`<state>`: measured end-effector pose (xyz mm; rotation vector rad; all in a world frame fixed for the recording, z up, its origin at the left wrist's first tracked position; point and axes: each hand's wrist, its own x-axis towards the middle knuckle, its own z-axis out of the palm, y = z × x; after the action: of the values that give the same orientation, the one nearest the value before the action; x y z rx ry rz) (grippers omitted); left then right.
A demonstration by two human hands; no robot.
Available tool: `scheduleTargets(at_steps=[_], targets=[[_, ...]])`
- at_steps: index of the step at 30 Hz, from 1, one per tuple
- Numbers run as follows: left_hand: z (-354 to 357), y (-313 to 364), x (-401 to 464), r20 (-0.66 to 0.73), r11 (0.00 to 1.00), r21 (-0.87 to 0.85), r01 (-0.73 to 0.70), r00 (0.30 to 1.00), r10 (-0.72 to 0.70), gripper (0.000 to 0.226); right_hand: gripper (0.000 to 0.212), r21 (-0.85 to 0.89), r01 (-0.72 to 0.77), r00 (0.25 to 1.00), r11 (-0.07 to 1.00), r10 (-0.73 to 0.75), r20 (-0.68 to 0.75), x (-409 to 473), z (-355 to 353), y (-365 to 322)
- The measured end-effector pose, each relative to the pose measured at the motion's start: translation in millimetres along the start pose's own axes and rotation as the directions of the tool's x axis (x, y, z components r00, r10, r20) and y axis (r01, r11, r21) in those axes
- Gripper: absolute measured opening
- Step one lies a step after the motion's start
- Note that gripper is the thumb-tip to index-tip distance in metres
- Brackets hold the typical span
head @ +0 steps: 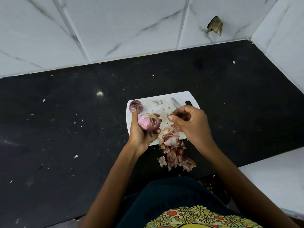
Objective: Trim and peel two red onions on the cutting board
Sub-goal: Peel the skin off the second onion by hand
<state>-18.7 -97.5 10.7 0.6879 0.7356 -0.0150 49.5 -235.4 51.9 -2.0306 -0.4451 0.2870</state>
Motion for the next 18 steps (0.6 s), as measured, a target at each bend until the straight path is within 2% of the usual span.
scheduleTargets(at_steps=[3, 4, 5, 7, 9, 11, 14, 18], targets=[[-2, 0, 3, 0.004, 0.999, -0.033, 0.016, 1.000, -0.016, 0.074, 0.015, -0.371, 0.014, 0.990, 0.928, 0.038, 0.133, 5, -5, 17], [-2, 0, 4, 0.003, 0.999, -0.028, 0.015, 1.000, -0.015, 0.074, 0.015, -0.432, 0.024, 0.984, 0.901, 0.055, 0.168, 5, -5, 20], [-2, 0, 4, 0.006, 1.000, -0.024, 0.017, 1.000, -0.017, 0.074, 0.013, -0.442, 0.032, 0.983, 0.896, 0.052, 0.178, 4, -4, 20], [-2, -1, 4, 0.010, 1.000, -0.011, 0.015, 1.000, -0.014, 0.074, 0.007, -0.351, 0.066, 0.988, 0.934, -0.013, 0.152, 3, -1, 12], [-1, -3, 5, 0.006, 1.000, 0.015, -0.008, 1.000, 0.008, 0.073, 0.012, -0.201, 0.120, 0.988, 0.972, -0.097, 0.124, 0, 3, 1], [0, -4, 6, 0.006, 0.997, 0.057, -0.049, 0.999, 0.049, 0.074, 0.025, -0.127, 0.175, 0.974, 0.976, -0.153, 0.167, -3, 9, -8], [1, -5, 6, -0.015, 0.990, 0.101, -0.097, 0.995, 0.099, 0.072, 0.037, -0.160, 0.228, 0.956, 0.961, -0.190, 0.223, -6, 18, -12], [3, -5, 5, -0.052, 0.982, 0.107, -0.157, 0.985, 0.163, 0.068, 0.031, -0.206, 0.293, 0.952, 0.934, -0.264, 0.157, -8, 23, -13]])
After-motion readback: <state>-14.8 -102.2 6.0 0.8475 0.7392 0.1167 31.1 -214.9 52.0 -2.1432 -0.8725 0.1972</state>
